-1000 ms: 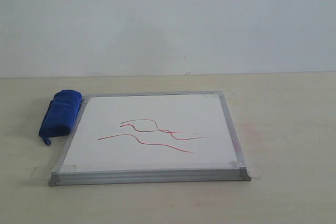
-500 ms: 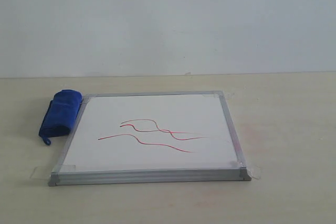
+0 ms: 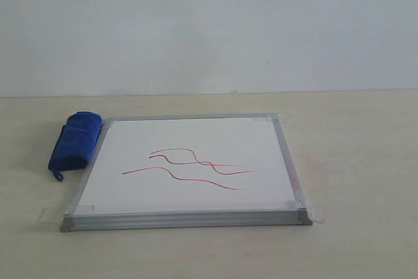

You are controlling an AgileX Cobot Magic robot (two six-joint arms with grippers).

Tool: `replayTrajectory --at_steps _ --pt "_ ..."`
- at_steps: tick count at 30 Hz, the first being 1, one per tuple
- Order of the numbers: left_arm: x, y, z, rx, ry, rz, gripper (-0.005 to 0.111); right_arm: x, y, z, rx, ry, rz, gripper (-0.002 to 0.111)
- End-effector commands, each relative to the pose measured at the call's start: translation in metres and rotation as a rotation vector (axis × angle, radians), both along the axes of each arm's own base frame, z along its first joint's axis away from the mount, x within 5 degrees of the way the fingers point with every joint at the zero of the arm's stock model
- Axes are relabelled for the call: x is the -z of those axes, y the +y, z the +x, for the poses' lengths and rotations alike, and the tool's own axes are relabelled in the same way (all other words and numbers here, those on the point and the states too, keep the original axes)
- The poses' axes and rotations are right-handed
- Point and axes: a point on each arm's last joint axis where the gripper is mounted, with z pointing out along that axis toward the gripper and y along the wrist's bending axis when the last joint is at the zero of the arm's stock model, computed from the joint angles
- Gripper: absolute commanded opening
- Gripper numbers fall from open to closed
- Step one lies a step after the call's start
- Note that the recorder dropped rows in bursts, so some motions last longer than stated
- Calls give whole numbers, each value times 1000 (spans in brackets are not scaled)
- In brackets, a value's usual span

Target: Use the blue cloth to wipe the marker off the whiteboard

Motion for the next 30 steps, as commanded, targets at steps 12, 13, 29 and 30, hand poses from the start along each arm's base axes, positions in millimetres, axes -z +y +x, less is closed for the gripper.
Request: replayTrajectory --at_steps 12,13,29,30 --pt "-2 0 3 1 3 0 4 -1 0 0 -3 -10 -4 1" --pt "-2 0 3 1 3 0 4 -1 0 0 -3 -10 -4 1" --pt "-4 0 3 -2 -23 1 4 -1 0 0 -3 -10 -4 1" --pt "-5 0 2 -3 -37 1 4 -1 0 0 -3 -10 -4 1"
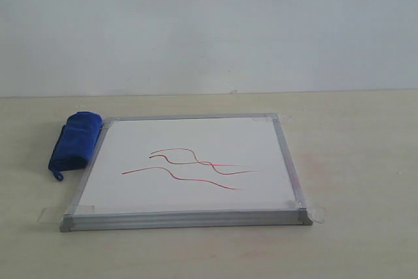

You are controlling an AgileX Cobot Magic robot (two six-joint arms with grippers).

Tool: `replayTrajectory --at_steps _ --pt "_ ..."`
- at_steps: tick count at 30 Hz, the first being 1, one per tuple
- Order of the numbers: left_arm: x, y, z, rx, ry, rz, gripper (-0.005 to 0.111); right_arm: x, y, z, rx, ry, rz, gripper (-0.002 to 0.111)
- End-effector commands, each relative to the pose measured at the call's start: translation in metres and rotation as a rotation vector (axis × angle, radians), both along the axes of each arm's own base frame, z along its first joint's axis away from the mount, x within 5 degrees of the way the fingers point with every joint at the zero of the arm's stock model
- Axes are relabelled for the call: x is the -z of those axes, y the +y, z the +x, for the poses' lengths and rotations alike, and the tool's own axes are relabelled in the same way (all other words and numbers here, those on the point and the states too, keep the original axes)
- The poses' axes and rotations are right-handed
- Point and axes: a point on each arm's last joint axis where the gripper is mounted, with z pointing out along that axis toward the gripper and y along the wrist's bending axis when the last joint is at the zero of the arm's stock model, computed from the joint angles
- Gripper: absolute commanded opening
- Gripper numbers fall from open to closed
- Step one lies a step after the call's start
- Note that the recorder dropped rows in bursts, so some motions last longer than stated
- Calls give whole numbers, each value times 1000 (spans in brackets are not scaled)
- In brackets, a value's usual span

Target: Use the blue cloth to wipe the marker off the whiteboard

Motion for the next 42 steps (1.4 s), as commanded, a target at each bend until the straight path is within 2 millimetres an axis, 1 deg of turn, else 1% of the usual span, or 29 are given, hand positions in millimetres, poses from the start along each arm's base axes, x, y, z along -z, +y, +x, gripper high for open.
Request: replayTrajectory --at_steps 1,23,25,27,30,33,38,42 --pt "-6 0 1 -3 -44 1 4 -1 0 0 -3 -10 -4 1" --pt "-7 0 0 -4 -58 1 4 -1 0 0 -3 -10 -4 1" --pt "-7 0 2 -3 -49 1 4 -1 0 0 -3 -10 -4 1" --pt "-8 0 4 1 -1 0 4 -1 0 0 -3 -10 -4 1" --pt "-16 -1 12 12 104 -1 4 -1 0 0 -3 -10 -4 1" --pt "-27 -1 25 22 202 -3 4 -1 0 0 -3 -10 -4 1" --pt "-51 -2 54 26 311 -57 4 -1 0 0 -3 -10 -4 1" --pt "-70 -2 85 32 403 -60 4 -1 0 0 -3 -10 -4 1"
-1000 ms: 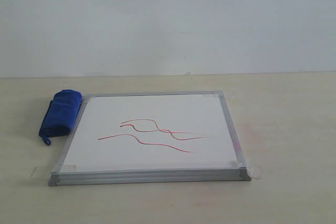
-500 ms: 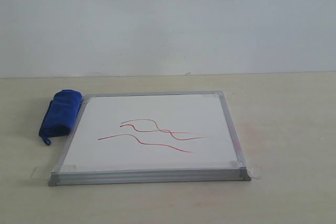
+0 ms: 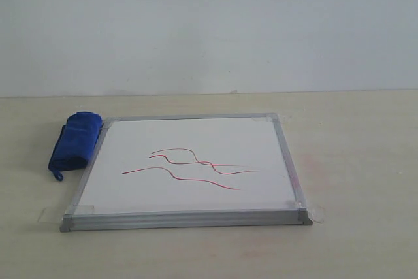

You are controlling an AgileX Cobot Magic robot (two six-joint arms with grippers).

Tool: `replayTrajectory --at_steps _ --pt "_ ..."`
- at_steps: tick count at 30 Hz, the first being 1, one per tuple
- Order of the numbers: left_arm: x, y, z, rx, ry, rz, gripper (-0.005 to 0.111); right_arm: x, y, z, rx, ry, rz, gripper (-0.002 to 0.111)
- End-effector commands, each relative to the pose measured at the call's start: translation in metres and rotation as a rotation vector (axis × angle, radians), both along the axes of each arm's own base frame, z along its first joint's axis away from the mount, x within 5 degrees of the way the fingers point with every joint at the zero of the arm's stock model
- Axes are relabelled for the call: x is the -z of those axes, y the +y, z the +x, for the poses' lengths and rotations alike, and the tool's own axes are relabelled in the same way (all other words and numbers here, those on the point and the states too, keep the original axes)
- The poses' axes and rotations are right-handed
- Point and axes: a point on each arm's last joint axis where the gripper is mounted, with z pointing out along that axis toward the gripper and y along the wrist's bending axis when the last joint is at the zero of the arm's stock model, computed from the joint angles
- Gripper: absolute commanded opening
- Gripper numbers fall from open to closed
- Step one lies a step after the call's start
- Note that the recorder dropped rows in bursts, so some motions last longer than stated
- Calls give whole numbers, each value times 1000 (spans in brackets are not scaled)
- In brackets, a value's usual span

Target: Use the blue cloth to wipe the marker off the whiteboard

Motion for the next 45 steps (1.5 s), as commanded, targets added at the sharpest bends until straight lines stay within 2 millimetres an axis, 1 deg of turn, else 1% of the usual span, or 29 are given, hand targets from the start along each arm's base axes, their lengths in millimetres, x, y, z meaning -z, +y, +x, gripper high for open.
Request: replayTrajectory --at_steps 1,5,8,9,11,14,17,19,22,29,34,37,40,45 --pt "-18 -1 36 6 118 -26 4 -1 0 0 -3 -10 -4 1" --pt "-23 -1 77 17 278 -20 4 -1 0 0 -3 -10 -4 1" --pt "-25 -1 109 31 450 -20 4 -1 0 0 -3 -10 -4 1" --pt "-27 -1 118 35 484 -20 4 -1 0 0 -3 -10 -4 1" --pt "-23 -1 138 41 575 -21 4 -1 0 0 -3 -10 -4 1" --pt "-9 -1 167 46 696 -23 4 -1 0 0 -3 -10 -4 1" --pt "4 4 188 37 795 -28 4 -1 0 0 -3 -10 -4 1" --pt "12 12 199 -6 834 -37 4 -1 0 0 -3 -10 -4 1" --pt "30 28 210 -82 893 -32 4 -1 0 0 -3 -10 -4 1" --pt "63 54 227 -137 963 -85 4 -1 0 0 -3 -10 -4 1" --pt "89 58 240 -142 1007 -92 4 -1 0 0 -3 -10 -4 1" --pt "102 59 249 -144 989 -91 4 -1 0 0 -3 -10 -4 1" --pt "108 59 256 -142 954 -105 4 -1 0 0 -3 -10 -4 1" --pt "113 58 266 -119 909 -121 4 -1 0 0 -3 -10 -4 1"
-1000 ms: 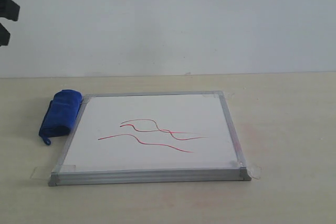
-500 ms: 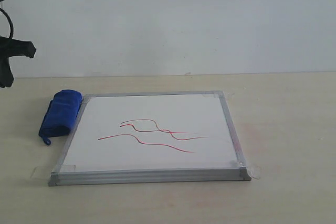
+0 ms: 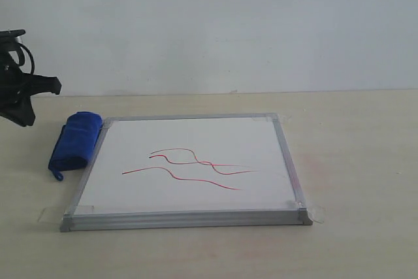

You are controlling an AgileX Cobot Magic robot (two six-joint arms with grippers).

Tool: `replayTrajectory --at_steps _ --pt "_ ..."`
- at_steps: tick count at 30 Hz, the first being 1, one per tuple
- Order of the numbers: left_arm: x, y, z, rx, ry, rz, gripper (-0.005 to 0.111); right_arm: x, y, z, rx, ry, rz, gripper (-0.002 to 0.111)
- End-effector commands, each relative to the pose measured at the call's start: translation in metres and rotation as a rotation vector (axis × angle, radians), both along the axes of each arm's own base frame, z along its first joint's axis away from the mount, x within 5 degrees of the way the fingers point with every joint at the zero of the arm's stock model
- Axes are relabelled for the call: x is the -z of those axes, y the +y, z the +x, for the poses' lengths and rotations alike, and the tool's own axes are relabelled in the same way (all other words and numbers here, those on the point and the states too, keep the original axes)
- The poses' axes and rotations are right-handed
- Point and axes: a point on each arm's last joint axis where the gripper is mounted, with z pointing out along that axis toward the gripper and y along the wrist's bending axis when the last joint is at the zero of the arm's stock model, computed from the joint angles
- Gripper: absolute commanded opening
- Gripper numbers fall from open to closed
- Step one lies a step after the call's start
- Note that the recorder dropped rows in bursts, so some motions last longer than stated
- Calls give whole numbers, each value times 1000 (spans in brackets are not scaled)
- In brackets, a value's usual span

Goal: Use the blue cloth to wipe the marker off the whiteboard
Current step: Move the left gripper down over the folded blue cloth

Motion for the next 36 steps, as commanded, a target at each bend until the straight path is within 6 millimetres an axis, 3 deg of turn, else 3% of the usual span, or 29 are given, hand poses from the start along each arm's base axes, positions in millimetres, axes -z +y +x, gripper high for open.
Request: replayTrajectory --at_steps 1,16,18,23,25,36 --pt "2 1 11 -2 -43 -21 4 -1 0 0 -3 -10 -4 1" --pt "11 -1 41 52 -61 -58 5 -1 0 0 -3 -10 -4 1" --pt "12 0 44 53 -61 -58 13 -1 0 0 -3 -10 -4 1" --pt "14 1 52 44 -53 -65 50 -1 0 0 -3 -10 -4 1" --pt "17 1 53 22 -58 -72 59 -1 0 0 -3 -10 -4 1" --pt "52 1 70 5 -86 -66 62 -1 0 0 -3 -10 -4 1"
